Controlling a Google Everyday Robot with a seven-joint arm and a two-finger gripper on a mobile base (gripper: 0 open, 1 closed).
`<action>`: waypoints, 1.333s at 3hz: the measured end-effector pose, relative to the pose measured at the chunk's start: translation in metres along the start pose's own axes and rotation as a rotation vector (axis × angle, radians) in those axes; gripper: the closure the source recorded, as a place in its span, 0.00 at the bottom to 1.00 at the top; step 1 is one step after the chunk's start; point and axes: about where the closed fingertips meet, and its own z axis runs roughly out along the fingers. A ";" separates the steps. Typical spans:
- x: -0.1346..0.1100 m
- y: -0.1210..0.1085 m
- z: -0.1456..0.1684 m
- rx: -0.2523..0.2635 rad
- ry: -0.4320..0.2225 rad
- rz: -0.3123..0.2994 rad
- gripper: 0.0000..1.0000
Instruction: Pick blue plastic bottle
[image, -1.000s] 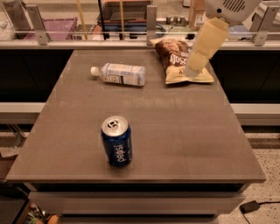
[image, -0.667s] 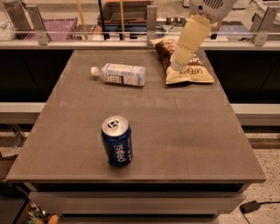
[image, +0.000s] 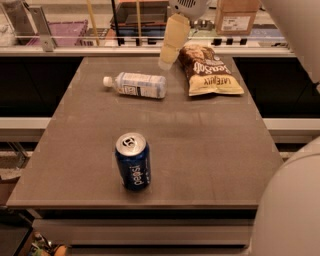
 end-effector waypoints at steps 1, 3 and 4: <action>-0.008 -0.009 0.002 0.008 -0.025 -0.007 0.00; -0.035 -0.015 0.035 -0.045 -0.028 -0.046 0.00; -0.046 -0.010 0.054 -0.084 -0.002 -0.062 0.00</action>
Offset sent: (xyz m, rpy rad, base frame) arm 0.0404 0.0271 -0.0189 0.0168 0.0552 0.0711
